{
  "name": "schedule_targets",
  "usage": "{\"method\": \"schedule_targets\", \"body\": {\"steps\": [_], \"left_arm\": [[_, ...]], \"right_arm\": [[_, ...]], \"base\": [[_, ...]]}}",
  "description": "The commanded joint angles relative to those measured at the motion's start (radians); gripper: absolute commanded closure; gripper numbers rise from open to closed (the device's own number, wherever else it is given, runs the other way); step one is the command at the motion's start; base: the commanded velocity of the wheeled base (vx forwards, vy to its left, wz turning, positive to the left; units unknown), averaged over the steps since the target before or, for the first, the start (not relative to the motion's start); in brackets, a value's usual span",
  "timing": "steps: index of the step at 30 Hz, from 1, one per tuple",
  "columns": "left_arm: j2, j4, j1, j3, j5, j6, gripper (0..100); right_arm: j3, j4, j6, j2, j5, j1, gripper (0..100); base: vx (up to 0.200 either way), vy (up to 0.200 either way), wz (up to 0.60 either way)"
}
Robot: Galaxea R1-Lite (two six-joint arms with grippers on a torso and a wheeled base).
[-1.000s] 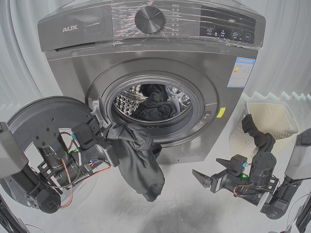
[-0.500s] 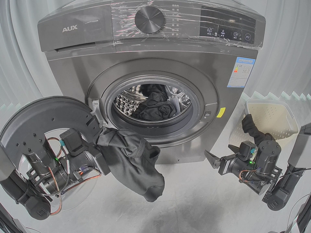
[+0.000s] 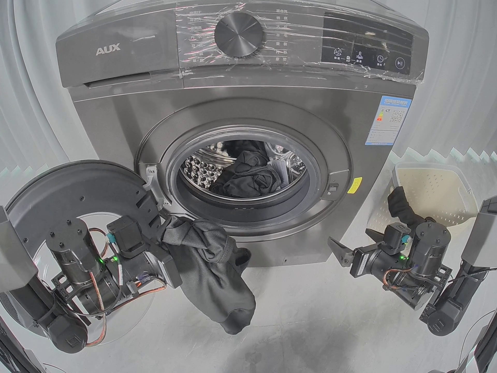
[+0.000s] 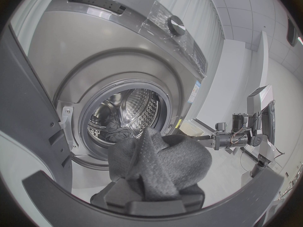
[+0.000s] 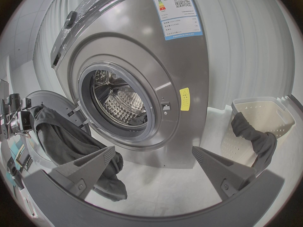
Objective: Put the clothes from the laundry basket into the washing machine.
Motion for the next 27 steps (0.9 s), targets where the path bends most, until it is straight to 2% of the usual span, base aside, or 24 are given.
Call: {"method": "schedule_targets", "body": {"steps": [1, 3, 11, 21, 25, 27], "left_arm": [[0.019, -0.001, -0.002, 0.001, 0.001, -0.001, 100], [0.025, -0.001, -0.002, 0.0, 0.001, -0.001, 100], [0.048, -0.002, -0.009, 0.0, 0.001, 0.001, 100], [0.047, -0.002, -0.04, 0.003, 0.004, 0.001, 100], [0.053, 0.001, -0.107, -0.014, 0.063, -0.001, 100], [0.057, -0.001, -0.115, -0.028, 0.071, -0.003, 100]], "right_arm": [[0.001, 0.0, 0.0, -0.002, 0.0, 0.001, 0], [0.001, 0.0, 0.0, 0.0, 0.001, 0.001, 0], [-0.001, -0.002, 0.0, -0.003, 0.001, 0.015, 0], [-0.001, -0.002, 0.0, -0.005, 0.001, 0.016, 0], [0.004, 0.0, 0.002, -0.017, 0.001, 0.038, 0], [0.007, 0.0, 0.003, -0.025, 0.001, 0.046, 0]], "base": [[0.0, 0.0, 0.0], [0.0, 0.0, 0.0], [0.2, 0.0, 0.0], [0.0, 0.0, 0.0], [0.0, 0.0, 0.0], [0.0, 0.0, 0.0]]}}
